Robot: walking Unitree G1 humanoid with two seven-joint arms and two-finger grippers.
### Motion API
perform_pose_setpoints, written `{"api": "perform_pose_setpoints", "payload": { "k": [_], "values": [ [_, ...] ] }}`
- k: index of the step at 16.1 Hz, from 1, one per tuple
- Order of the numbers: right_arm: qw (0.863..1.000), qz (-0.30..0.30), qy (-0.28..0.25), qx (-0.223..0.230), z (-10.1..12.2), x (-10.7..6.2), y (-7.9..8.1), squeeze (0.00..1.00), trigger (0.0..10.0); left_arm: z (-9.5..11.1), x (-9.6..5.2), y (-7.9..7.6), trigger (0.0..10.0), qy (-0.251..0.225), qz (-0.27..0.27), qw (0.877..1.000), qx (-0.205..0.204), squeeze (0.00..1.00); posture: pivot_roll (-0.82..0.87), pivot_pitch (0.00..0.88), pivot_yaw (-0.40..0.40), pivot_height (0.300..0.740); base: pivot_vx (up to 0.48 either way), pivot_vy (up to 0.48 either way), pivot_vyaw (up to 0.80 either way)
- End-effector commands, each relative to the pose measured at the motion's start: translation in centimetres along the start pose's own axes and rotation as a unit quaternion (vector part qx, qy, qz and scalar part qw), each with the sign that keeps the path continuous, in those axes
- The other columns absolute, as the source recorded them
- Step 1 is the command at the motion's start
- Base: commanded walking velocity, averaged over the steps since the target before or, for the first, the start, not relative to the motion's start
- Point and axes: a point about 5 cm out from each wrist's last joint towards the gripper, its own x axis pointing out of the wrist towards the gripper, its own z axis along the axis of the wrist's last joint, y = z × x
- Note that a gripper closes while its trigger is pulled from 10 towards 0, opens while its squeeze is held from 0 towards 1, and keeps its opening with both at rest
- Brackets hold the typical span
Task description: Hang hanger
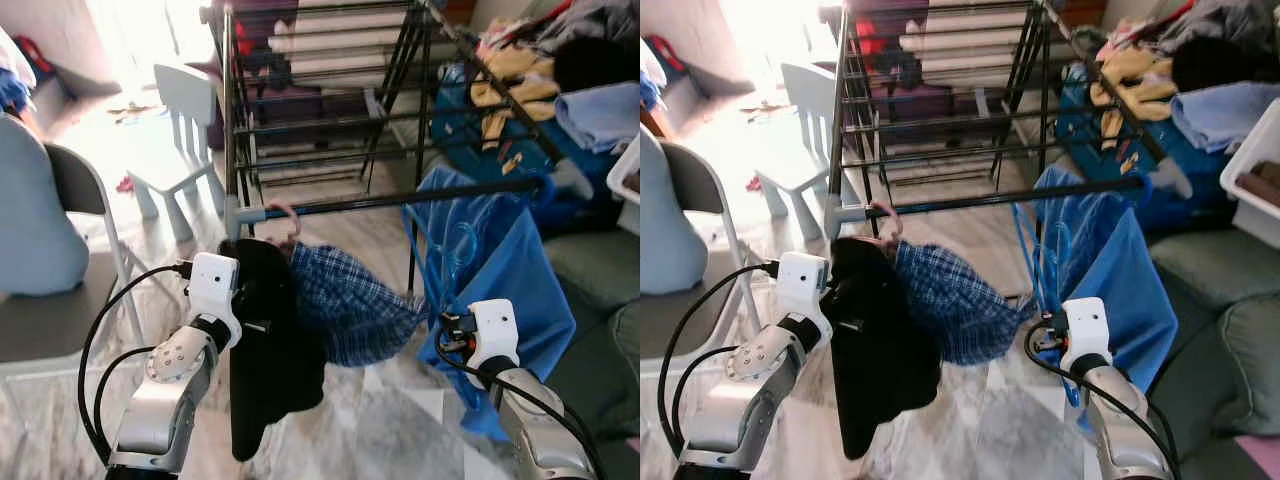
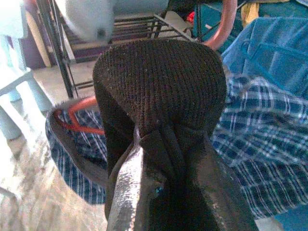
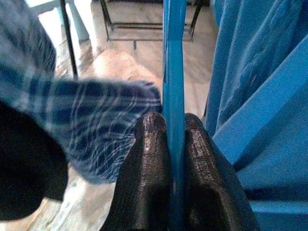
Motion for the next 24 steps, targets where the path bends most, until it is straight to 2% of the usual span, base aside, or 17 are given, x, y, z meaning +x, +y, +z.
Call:
{"api": "perform_pose_setpoints", "payload": {
  "k": [1, 5, 9, 13, 16, 19, 20, 24],
  "values": [
    [1.0, 0.005, -0.005, 0.002, 0.4, 0.0, 0.2, 0.0, 10.0, 0.4, 0.0, 0.3, 10.0, -0.012, 0.009, 1.0, 0.006, 0.0, -0.06, 0.0, 0.021, 0.74, -0.311, 0.0, 0.0],
    [1.0, 0.009, -0.015, 0.0, 1.7, 0.6, 0.4, 0.0, 10.0, 0.6, 0.4, 0.5, 10.0, -0.017, 0.014, 1.0, 0.007, 0.0, -0.06, 0.0, 0.015, 0.74, -0.332, 0.0, 0.0],
    [1.0, 0.007, -0.013, -0.003, 1.9, 0.9, 0.4, 0.0, 10.0, 0.8, 0.5, 0.6, 10.0, -0.022, 0.018, 1.0, 0.006, 0.0, -0.05, 0.0, 0.007, 0.74, -0.335, 0.0, 0.0],
    [1.0, -0.021, -0.013, -0.018, 2.5, 1.2, -0.6, 0.0, 10.0, 0.3, 0.4, 0.5, 10.0, -0.02, 0.021, 1.0, 0.004, 0.0, -0.06, 0.0, 0.005, 0.74, -0.334, 0.0, 0.0],
    [0.999, -0.018, -0.023, -0.02, 2.8, 1.2, -0.1, 0.0, 10.0, 0.2, 0.2, 0.4, 10.0, -0.018, 0.018, 1.0, 0.005, 0.0, -0.06, 0.0, 0.003, 0.74, -0.341, 0.0, 0.0],
    [0.997, -0.051, -0.049, -0.034, 3.6, 1.5, 0.4, 0.0, 10.0, -0.4, -0.2, 1.0, 10.0, -0.01, 0.03, 0.999, 0.007, 0.0, -0.05, 0.0, -0.022, 0.74, -0.361, 0.0, 0.0],
    [0.996, -0.045, -0.063, -0.051, 4.0, 1.8, 0.7, 0.0, 10.0, -0.4, -0.1, 1.1, 10.0, -0.01, 0.035, 0.999, 0.006, 0.0, -0.05, 0.0, -0.02, 0.74, -0.368, 0.0, 0.0],
    [0.995, -0.039, -0.073, -0.058, 4.4, 2.2, 1.3, 0.0, 10.0, -0.8, -0.3, 1.0, 10.0, 0.0, 0.024, 1.0, 0.014, 0.0, -0.05, 0.0, -0.014, 0.74, -0.365, 0.0, 0.0]
  ]
}}
